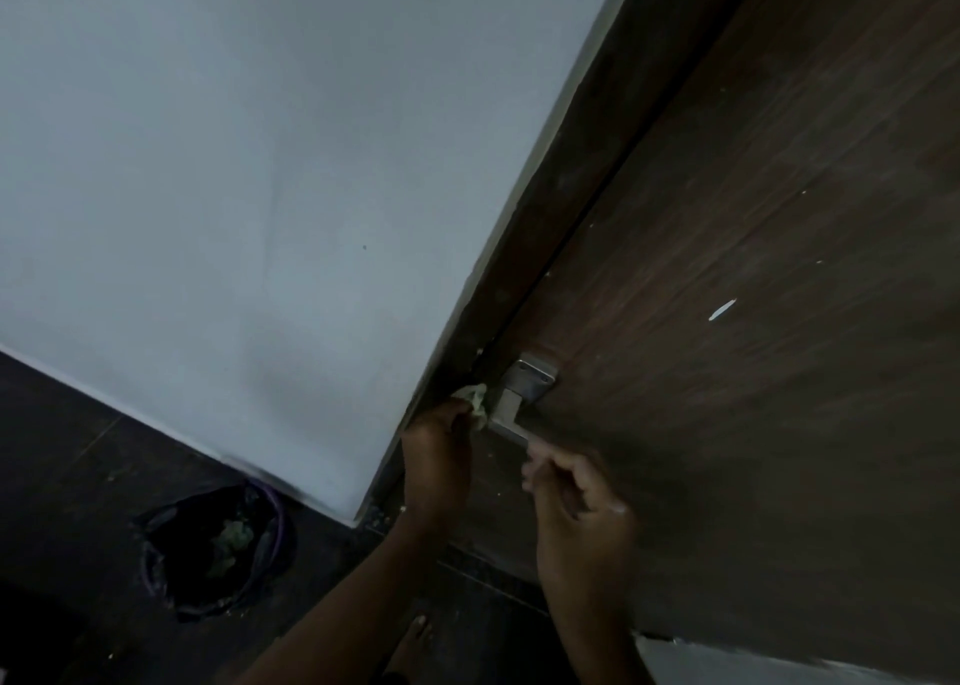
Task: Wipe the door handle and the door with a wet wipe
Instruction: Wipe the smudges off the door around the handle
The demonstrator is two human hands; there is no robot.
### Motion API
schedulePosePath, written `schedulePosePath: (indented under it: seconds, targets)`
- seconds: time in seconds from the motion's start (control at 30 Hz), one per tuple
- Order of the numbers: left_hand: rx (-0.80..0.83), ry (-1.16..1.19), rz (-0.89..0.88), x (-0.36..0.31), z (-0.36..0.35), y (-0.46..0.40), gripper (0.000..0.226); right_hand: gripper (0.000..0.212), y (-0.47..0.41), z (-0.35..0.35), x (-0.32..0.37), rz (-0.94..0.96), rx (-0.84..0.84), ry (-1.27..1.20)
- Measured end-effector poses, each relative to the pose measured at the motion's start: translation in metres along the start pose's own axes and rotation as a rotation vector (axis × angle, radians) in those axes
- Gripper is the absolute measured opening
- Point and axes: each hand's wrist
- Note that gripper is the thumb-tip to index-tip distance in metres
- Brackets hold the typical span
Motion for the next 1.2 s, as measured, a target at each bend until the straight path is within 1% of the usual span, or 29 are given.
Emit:
schedulePosePath:
  seconds: [0.07,0.1,0.17,0.23,0.33,0.43,0.5,0.53,0.57,0.63,0.7,0.77,0.87,0.9,0.93,0.97,1.03,1.07,1.1,1.2]
  targets:
    - [-0.010,0.102,0.186,-0.007,-0.005,0.003,0.020,0.043,0.016,-0.006,-0.012,-0.139,0.121,0.023]
    - [-0.035,0.196,0.279,-0.011,-0.007,0.002,0.019,0.042,0.022,-0.008,-0.018,-0.205,0.167,0.009]
    - [-0.080,0.448,0.485,-0.018,-0.010,0.000,0.017,0.041,0.023,-0.008,-0.029,-0.326,0.202,-0.055]
    - [-0.083,0.661,0.644,-0.023,-0.011,0.001,0.018,0.036,0.019,-0.005,-0.038,-0.406,0.200,-0.068]
    - [-0.049,0.833,0.776,-0.029,-0.014,0.004,0.022,0.033,0.012,0.001,-0.048,-0.448,0.179,-0.105]
    - [-0.035,0.948,0.846,-0.033,-0.015,0.003,0.013,0.028,0.010,0.004,-0.056,-0.474,0.170,-0.117]
    - [-0.009,0.957,0.829,-0.034,-0.016,0.005,0.009,0.024,0.010,0.004,-0.061,-0.498,0.184,-0.116]
    - [-0.010,0.938,0.804,-0.033,-0.017,0.007,0.011,0.022,0.011,0.003,-0.063,-0.508,0.201,-0.111]
    - [-0.033,0.909,0.772,-0.031,-0.018,0.009,0.016,0.022,0.013,0.001,-0.065,-0.511,0.221,-0.102]
    - [-0.156,0.819,0.691,-0.027,-0.018,0.008,0.020,0.025,0.015,-0.003,-0.066,-0.507,0.254,-0.081]
    - [-0.310,0.666,0.551,-0.021,-0.016,-0.001,0.016,0.028,0.015,-0.006,-0.067,-0.514,0.277,-0.075]
    - [-0.390,0.489,0.373,-0.020,-0.015,-0.009,0.019,0.032,0.014,-0.008,-0.068,-0.518,0.284,-0.078]
    - [-0.384,0.284,0.142,-0.015,-0.021,-0.007,0.022,0.033,0.014,-0.006,-0.069,-0.526,0.285,-0.078]
    - [-0.383,0.236,0.114,-0.009,-0.025,-0.003,0.022,0.031,0.014,-0.005,-0.068,-0.527,0.290,-0.072]
    - [-0.387,0.222,0.147,-0.001,-0.029,-0.001,0.023,0.028,0.013,-0.004,-0.068,-0.521,0.301,-0.062]
    - [-0.392,0.237,0.229,0.005,-0.032,-0.001,0.023,0.026,0.012,-0.003,-0.067,-0.509,0.315,-0.046]
    - [-0.411,0.326,0.460,0.016,-0.036,-0.003,0.024,0.026,0.011,-0.002,-0.066,-0.488,0.322,-0.022]
    - [-0.427,0.356,0.514,0.018,-0.036,-0.004,0.025,0.026,0.011,-0.001,-0.065,-0.484,0.320,-0.017]
    - [-0.446,0.341,0.484,0.017,-0.037,-0.006,0.024,0.024,0.011,0.000,-0.065,-0.484,0.320,-0.013]
    - [-0.509,0.271,0.259,0.005,-0.041,-0.009,0.021,0.022,0.009,0.003,-0.067,-0.459,0.323,0.014]
Point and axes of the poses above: each hand's wrist, its own y-axis away from the middle knuckle, its own z-axis out of the back of the hand, x = y × z, and after that the axes turned 7 degrees about y, right-handed
